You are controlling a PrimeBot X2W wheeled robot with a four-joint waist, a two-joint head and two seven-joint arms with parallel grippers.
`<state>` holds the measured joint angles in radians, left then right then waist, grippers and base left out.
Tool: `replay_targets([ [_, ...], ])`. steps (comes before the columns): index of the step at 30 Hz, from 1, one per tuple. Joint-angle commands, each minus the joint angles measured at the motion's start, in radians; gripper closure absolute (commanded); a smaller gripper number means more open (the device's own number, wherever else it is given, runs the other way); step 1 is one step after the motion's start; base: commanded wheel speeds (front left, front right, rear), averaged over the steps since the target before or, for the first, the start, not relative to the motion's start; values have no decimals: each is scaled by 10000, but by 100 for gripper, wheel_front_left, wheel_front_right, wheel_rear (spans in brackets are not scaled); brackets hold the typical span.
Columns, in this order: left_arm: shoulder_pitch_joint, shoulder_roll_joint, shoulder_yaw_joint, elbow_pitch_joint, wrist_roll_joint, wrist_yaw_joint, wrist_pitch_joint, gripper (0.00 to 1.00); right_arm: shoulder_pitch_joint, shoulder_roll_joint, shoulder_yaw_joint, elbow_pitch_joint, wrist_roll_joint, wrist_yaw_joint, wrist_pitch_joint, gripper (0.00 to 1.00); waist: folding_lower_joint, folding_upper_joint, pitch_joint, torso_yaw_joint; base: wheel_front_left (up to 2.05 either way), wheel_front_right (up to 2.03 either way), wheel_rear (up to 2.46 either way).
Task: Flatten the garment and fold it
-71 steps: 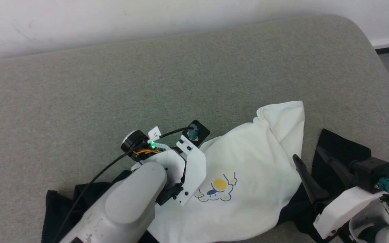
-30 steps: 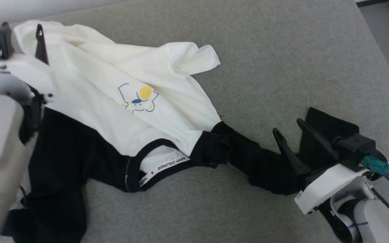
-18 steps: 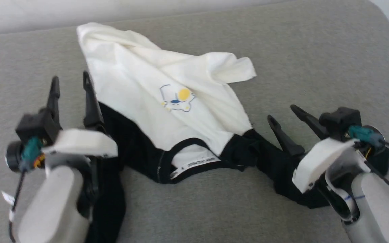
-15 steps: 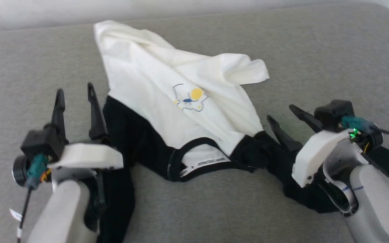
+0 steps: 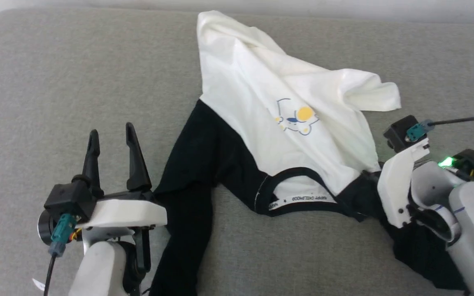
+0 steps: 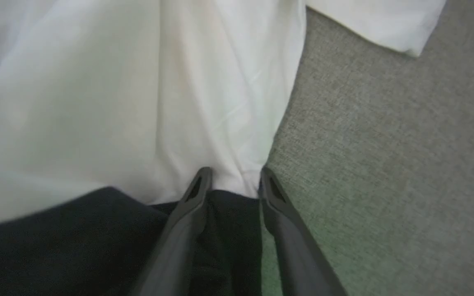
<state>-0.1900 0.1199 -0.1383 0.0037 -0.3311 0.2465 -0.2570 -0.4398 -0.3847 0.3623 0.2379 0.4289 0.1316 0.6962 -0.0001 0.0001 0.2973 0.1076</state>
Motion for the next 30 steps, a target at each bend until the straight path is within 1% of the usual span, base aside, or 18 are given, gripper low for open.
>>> replay_targets([
  [1, 102, -191, 145, 40, 196, -204, -46, 0, 12, -347, 122, 113, -132, -9, 347, 100, 1, -1, 167, 362, 0, 0, 0],
  [3, 52, -339, 241, 80, 303, -386, -46, 0, -186, -778, 68, 14, -395, -9, 389, 100, 1, -1, 252, 482, 0, 0, 0],
  [7, -61, -528, 424, 169, 467, -689, -47, 0, -877, -1672, -111, -33, -1060, -9, 81, 100, 1, -1, 449, 669, 0, 0, 0],
  [10, -187, -605, 537, 245, 567, -891, -47, 0, -1643, -2248, -205, 165, -1703, -9, -390, 100, 1, -1, 623, 783, 0, 0, 0],
  [13, -294, -654, 510, 320, 663, -1015, -47, 0, -2461, -2775, -135, 623, -2520, -9, -1071, 100, 1, -1, 801, 918, 0, 0, 0],
  [17, -486, -683, 442, 389, 737, -1118, -47, 0, -3375, -2977, -91, 1554, -3216, -9, -2070, 100, 1, -1, 1019, 1062, 0, 0, 0],
  [21, -617, -691, 353, 427, 743, -1144, -47, 0, -3844, -2799, -135, 2243, -3447, -9, -2664, 100, 1, -1, 1138, 1098, 0, 0, 0],
  [22, -651, -692, 299, 428, 727, -1127, -47, 0, -3940, -2671, -216, 2488, -3426, -9, -2845, 66, 1, -1, 1154, 1102, 0, 0, 0],
  [23, -686, -693, 267, 447, 702, -1130, -47, 0, -3983, -2538, -283, 2710, -3387, -9, -2982, 4, 1, -1, 1152, 1098, 0, 0, 0],
  [24, -715, -693, 254, 476, 695, -1143, -47, 0, -3996, -2392, -379, 2896, -3321, -9, -3118, 0, 1, -1, 1130, 1088, 0, 0, 0],
  [27, -675, -695, 199, 560, 687, -1224, -47, 0, -3804, -1917, -760, 3177, -3066, -9, -3764, 0, 1, -1, 882, 1005, 0, 0, 0],
  [30, -461, -695, 143, 723, 782, -1419, -47, 0, -3238, -1392, -1377, 3034, -2817, -9, -4618, 0, 1, -1, 403, 849, 0, 0, 0],
])
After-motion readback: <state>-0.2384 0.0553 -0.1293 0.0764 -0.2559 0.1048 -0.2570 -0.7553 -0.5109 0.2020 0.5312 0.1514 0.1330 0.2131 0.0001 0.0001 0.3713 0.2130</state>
